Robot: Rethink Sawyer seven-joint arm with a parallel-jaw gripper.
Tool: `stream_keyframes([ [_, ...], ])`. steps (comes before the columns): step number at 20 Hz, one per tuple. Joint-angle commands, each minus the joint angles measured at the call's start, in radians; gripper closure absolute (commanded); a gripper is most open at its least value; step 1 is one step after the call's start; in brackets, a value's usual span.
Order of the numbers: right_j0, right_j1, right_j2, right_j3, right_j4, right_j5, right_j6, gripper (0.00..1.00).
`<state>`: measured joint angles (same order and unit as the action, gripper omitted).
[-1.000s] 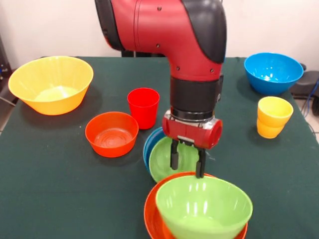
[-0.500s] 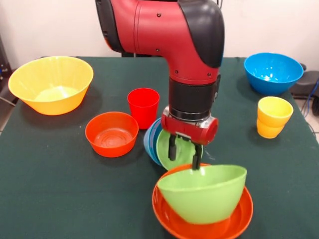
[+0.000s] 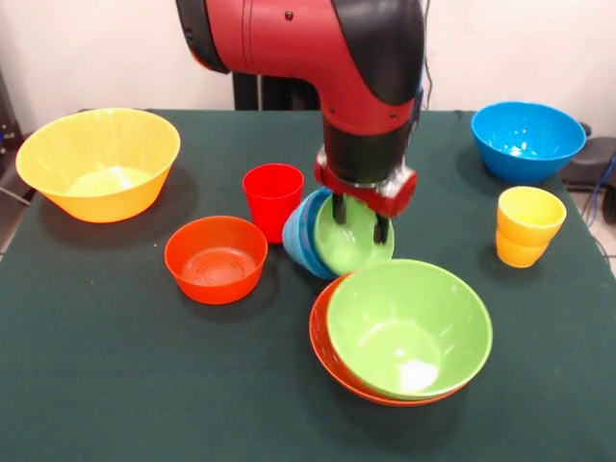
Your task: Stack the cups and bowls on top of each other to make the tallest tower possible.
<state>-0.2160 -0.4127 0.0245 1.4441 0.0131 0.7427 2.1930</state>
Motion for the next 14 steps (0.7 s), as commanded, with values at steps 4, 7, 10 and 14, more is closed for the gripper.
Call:
stream_keyframes([
  [4,-0.017,-0.093,0.072,0.164,-0.004,0.222,-0.031,0.0],
  [7,-0.015,-0.116,0.067,0.194,-0.012,0.213,-0.027,0.0],
  [10,-0.014,-0.131,0.067,0.226,-0.018,0.186,-0.024,0.0],
  [14,-0.01,-0.137,0.057,0.232,-0.037,0.148,-0.02,0.0],
])
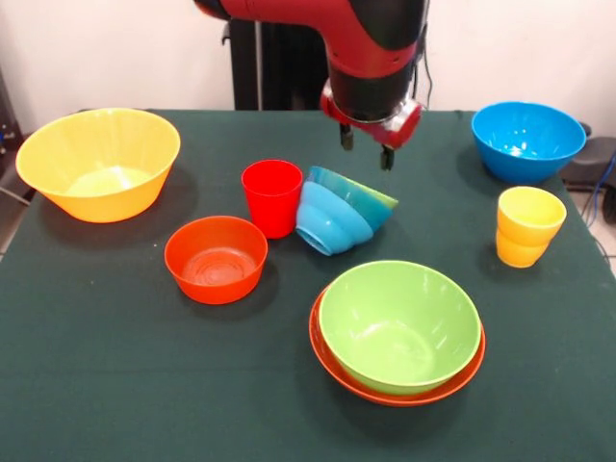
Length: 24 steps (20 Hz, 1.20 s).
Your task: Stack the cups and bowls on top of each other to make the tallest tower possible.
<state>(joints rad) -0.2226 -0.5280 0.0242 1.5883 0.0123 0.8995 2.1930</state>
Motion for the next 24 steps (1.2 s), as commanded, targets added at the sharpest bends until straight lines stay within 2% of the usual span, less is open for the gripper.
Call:
stream_keyframes([
  [1,-0.004,-0.023,0.058,0.09,-0.037,-0.013,-0.019,0.0],
  [7,0.016,-0.021,0.041,0.09,-0.055,-0.076,0.01,0.0],
  [11,0.01,-0.015,0.036,0.084,-0.067,-0.075,-0.004,0.0],
  [16,-0.008,0.072,0.071,0.133,-0.048,-0.274,0.025,0.0],
  [24,-0.007,0.15,0.088,0.13,-0.021,-0.409,0.055,0.0],
])
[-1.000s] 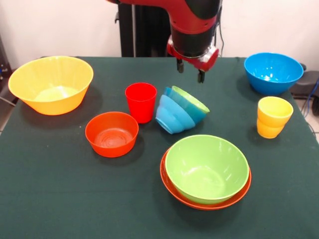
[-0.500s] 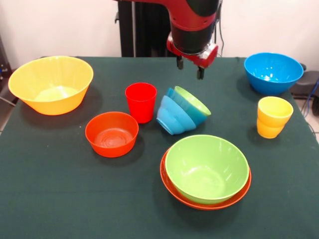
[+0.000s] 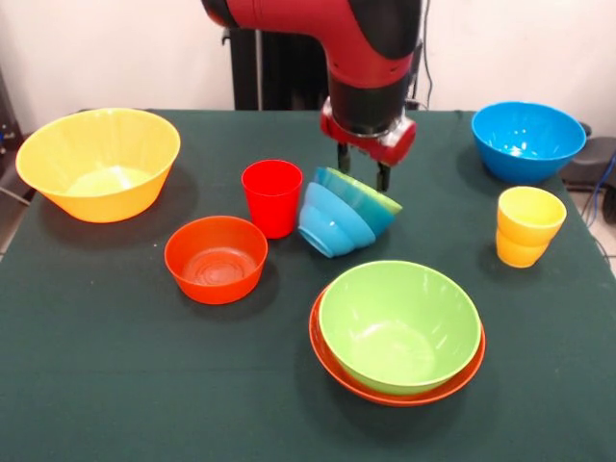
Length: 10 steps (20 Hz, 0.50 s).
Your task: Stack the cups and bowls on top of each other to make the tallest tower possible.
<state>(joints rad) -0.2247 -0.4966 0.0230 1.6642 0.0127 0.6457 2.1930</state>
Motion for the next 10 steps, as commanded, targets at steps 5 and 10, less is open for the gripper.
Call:
stream_keyframes([
  [5,-0.018,0.142,0.103,0.049,-0.01,-0.167,0.037,0.0],
  [10,-0.032,0.134,0.137,0.076,0.013,-0.164,0.043,0.0],
])
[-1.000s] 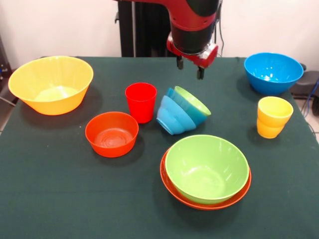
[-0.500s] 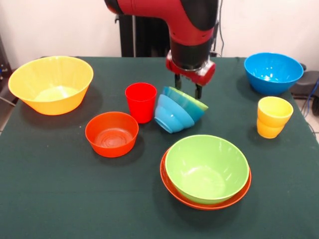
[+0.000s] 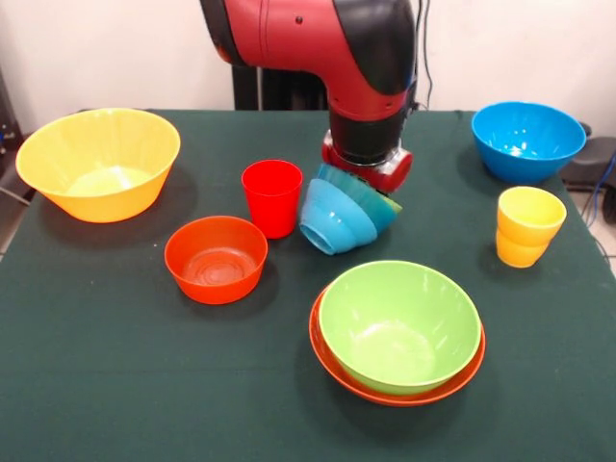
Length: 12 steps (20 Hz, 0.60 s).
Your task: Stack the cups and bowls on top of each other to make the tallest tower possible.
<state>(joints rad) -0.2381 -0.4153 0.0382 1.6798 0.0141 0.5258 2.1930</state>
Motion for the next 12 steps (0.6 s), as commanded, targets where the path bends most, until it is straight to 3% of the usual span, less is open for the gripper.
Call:
stream_keyframes([
  [1,-0.017,0.052,0.122,0.058,0.012,-0.041,0.045,0.0],
  [7,-0.019,0.025,0.1,0.049,-0.006,-0.01,0.036,0.0],
  [12,-0.018,-0.142,0.001,-0.012,-0.075,0.166,-0.049,0.0],
])
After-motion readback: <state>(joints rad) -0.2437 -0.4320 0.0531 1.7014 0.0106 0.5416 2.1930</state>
